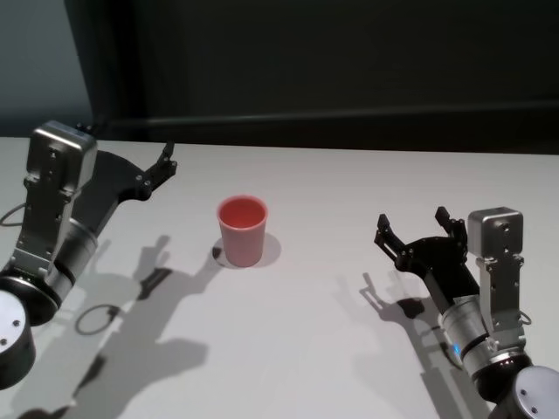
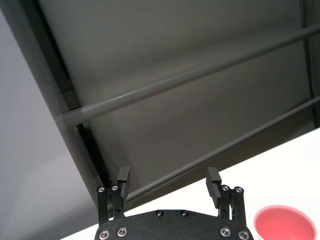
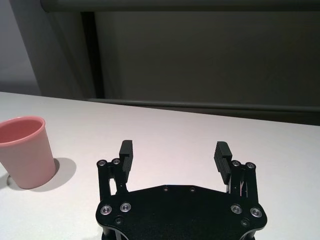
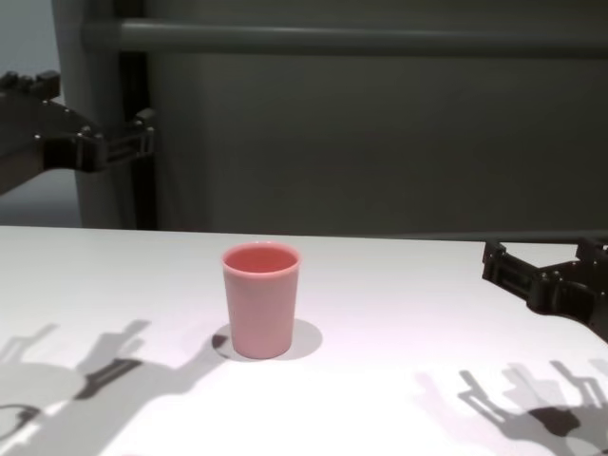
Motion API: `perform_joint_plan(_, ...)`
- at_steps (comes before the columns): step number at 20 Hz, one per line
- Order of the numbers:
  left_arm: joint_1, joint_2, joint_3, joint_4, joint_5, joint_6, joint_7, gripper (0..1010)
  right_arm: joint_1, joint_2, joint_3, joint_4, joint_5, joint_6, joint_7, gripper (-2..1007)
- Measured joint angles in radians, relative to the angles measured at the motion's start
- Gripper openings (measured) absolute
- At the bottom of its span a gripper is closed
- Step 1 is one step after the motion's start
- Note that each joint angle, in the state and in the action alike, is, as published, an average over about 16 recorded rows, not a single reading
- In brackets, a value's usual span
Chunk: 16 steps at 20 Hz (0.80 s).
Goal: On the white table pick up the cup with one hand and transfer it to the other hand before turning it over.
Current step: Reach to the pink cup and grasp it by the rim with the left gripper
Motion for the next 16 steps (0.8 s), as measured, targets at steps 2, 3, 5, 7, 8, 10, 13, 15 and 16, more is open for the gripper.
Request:
perform_joint_plan(2, -0.018, 0.027, 0.013, -0.016, 0.029, 0.020, -0.034, 1001, 0.000, 0.000, 0.000, 0.000, 0.000, 0.000, 0.000, 1002)
perform_joint_plan(3, -0.028, 0.042, 0.020, -0.023, 0.042, 0.030, -0.053, 1001, 0.000, 0.000, 0.000, 0.000, 0.000, 0.000, 0.000, 1002)
perform_joint_plan(5, -0.049, 0.072, 0.034, -0.035, 0.062, 0.046, -0.097, 1001, 0.000, 0.000, 0.000, 0.000, 0.000, 0.000, 0.000, 1002)
perform_joint_plan(7, -0.072, 0.104, 0.048, -0.046, 0.073, 0.059, -0.148, 1001, 0.000, 0.000, 0.000, 0.000, 0.000, 0.000, 0.000, 1002)
perform_joint_plan(8, -0.083, 0.121, 0.055, -0.051, 0.075, 0.063, -0.175, 1001, 0.000, 0.000, 0.000, 0.000, 0.000, 0.000, 0.000, 1002)
perform_joint_plan(10, -0.105, 0.155, 0.069, -0.061, 0.075, 0.064, -0.230, 1001, 0.000, 0.000, 0.000, 0.000, 0.000, 0.000, 0.000, 1002)
perform_joint_plan(13, -0.139, 0.204, 0.091, -0.076, 0.071, 0.058, -0.309, 1000, 0.000, 0.000, 0.000, 0.000, 0.000, 0.000, 0.000, 1002)
perform_joint_plan(15, -0.162, 0.235, 0.108, -0.084, 0.068, 0.050, -0.359, 1001, 0.000, 0.000, 0.000, 0.000, 0.000, 0.000, 0.000, 1002)
perform_joint_plan(16, -0.174, 0.249, 0.117, -0.087, 0.066, 0.046, -0.381, 1001, 0.000, 0.000, 0.000, 0.000, 0.000, 0.000, 0.000, 1002)
